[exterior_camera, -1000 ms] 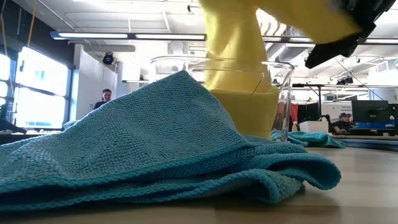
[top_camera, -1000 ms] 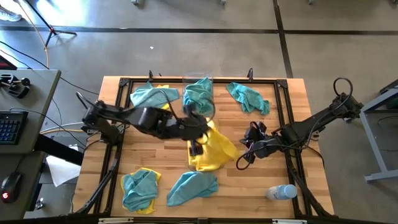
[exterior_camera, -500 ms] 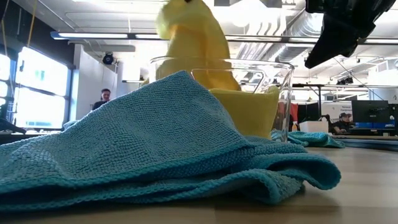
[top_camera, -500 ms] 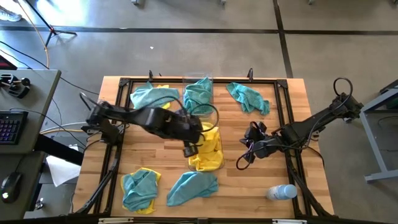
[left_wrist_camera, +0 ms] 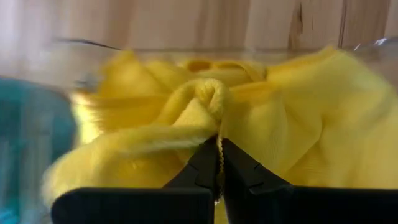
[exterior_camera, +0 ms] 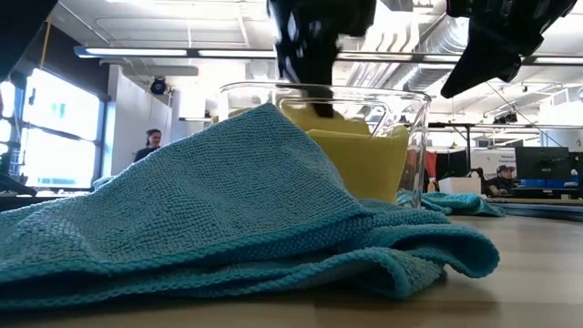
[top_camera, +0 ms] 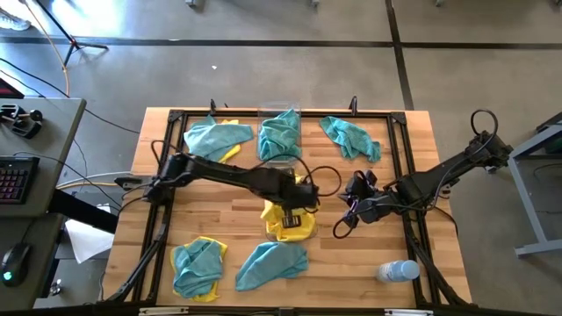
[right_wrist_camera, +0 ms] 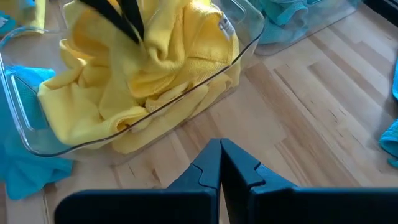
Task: Sort microfiber towel by color & place in baskets
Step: Put the yellow towel into the bottom transparent bin
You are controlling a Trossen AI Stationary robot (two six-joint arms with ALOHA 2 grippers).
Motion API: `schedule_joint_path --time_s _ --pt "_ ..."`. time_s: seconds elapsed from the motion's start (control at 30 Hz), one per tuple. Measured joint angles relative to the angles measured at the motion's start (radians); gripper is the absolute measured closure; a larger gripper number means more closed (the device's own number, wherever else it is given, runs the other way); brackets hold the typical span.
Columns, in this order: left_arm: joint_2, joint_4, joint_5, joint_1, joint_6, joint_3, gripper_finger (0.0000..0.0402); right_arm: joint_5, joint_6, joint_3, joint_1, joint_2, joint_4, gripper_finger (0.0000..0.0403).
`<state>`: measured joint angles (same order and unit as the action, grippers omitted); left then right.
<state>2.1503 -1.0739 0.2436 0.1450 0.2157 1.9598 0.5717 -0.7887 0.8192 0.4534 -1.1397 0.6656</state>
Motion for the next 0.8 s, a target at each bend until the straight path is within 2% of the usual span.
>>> schedule_joint_path --time_s 0.13,0.3,0.5,0.8 --pt "0.055 0.004 -0.076 -0.014 -0.034 0.0 0.0401 -0.018 -0.019 0.0 0.0 0.0 0.0 0.0402" --pt "0.118 0.024 -0.086 -0.021 -0.061 0.0 0.0391 -0.041 -0.023 0.0 0.001 0.0 0.001 0.0402" --pt "0.17 0.079 -0.16 -0.041 -0.061 0.002 0.0356 -0.059 -0.05 0.0 0.001 0.0 0.0 0.0402" --pt "0.178 0.13 -0.168 -0.047 -0.027 0.003 0.0293 -0.071 -0.045 0.0 0.001 0.0 0.001 0.0402"
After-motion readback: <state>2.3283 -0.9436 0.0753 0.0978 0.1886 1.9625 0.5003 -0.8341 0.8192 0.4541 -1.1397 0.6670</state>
